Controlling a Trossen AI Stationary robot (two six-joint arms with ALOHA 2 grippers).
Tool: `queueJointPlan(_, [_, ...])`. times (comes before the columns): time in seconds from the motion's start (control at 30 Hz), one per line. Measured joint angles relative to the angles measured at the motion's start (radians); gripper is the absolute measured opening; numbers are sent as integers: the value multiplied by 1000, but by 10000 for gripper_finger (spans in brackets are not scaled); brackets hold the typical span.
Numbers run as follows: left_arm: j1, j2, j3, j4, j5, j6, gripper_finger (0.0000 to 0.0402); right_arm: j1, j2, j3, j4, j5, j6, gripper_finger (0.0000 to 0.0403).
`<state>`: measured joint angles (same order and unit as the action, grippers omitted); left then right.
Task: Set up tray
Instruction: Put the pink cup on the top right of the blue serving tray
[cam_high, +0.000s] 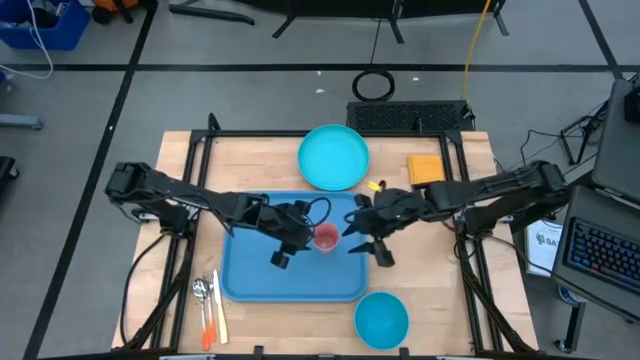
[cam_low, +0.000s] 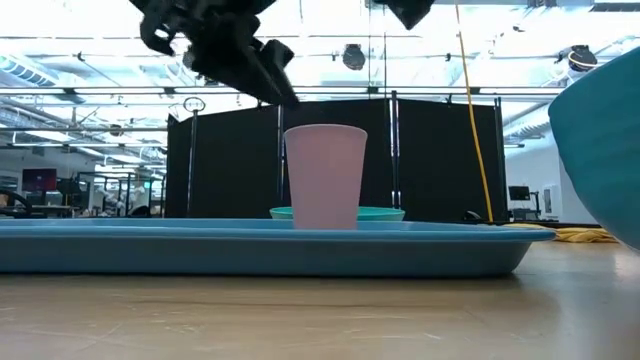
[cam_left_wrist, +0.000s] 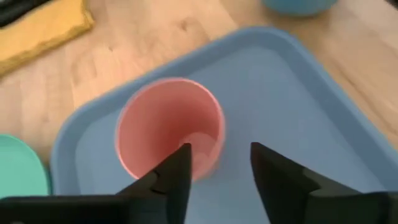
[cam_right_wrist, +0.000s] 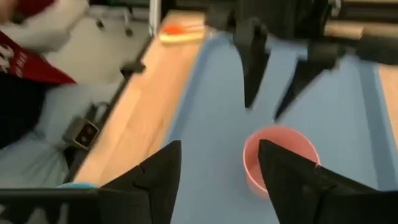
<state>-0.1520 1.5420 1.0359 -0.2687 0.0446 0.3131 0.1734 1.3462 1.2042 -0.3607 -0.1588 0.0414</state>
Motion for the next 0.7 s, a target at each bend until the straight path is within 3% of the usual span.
queueJointPlan(0.2, [-1, 81, 0, 27, -50, 50, 214, -2, -137, -181, 178, 4, 40, 212])
queueJointPlan(0.37, [-3, 101, 1, 37, -56, 100, 201, -2, -212, -296, 297, 5, 71, 212])
queueJointPlan(0.5, [-4, 99, 1, 43, -54, 111, 148, -2, -233, -339, 350, 6, 71, 208])
queueJointPlan(0.7, [-4, 99, 2, 25, -53, 108, 25, -2, -232, -341, 365, 6, 71, 206])
